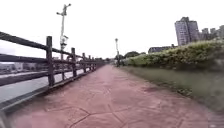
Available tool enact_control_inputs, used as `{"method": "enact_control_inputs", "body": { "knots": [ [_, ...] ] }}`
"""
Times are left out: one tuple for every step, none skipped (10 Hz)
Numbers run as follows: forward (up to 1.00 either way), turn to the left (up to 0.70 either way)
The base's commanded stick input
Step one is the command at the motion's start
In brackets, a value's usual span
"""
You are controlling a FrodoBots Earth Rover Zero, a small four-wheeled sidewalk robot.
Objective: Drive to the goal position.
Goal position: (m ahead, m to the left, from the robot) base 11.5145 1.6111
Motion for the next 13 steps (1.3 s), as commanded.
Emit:
{"method": "enact_control_inputs", "body": {
  "knots": [
    [1.00,0.00],
    [1.00,0.00],
    [1.00,0.00],
    [1.00,0.00],
    [1.00,0.00],
    [1.00,0.11],
    [1.00,0.40],
    [1.00,0.36],
    [1.00,0.00],
    [1.00,0.00],
    [1.00,0.00],
    [1.00,0.00],
    [1.00,0.00]
  ]
}}
